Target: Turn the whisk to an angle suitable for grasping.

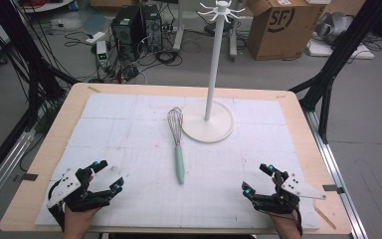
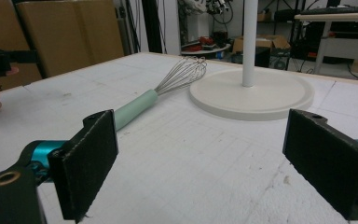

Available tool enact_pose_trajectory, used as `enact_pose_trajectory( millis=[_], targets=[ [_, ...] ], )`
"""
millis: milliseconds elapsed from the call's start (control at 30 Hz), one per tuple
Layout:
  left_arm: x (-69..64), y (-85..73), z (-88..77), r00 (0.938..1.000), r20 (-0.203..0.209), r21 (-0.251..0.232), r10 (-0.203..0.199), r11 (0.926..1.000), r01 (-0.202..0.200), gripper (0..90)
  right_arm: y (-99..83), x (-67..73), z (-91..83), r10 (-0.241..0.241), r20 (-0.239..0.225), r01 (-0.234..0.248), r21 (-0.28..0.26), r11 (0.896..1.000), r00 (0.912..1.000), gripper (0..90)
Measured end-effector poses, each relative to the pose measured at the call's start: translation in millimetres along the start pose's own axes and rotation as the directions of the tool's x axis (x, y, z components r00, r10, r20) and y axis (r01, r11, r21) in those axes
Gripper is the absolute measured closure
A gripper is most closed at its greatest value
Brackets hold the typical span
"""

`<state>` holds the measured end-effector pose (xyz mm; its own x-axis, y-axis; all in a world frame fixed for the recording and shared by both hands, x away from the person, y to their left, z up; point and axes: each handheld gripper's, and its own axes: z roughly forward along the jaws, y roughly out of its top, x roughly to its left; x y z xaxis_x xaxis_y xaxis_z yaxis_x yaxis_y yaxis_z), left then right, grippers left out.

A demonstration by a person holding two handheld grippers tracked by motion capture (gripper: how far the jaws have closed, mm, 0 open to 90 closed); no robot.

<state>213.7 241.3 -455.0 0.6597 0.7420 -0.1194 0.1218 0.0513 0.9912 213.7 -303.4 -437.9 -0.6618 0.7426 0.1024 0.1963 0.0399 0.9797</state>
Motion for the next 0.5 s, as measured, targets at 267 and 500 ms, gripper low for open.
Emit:
enact_pose_trajectory(
  millis=[267,500],
  targets=[
    [1.5,0.3,1.8,0.9999,-0.012,0.0,-0.007,1.0,0.007,16.4,-2.2,-2.6,2.0,0.005,-0.011,-0.005,0.005,1.0,0.9999,9.4],
    [-0.8,0.4,0.8,0.9999,-0.011,-0.001,-0.004,1.0,0.004,16.4,-2.4,1.7,3.9,0.017,-0.026,-0.017,0.001,1.0,0.9995,9.5]
  ],
)
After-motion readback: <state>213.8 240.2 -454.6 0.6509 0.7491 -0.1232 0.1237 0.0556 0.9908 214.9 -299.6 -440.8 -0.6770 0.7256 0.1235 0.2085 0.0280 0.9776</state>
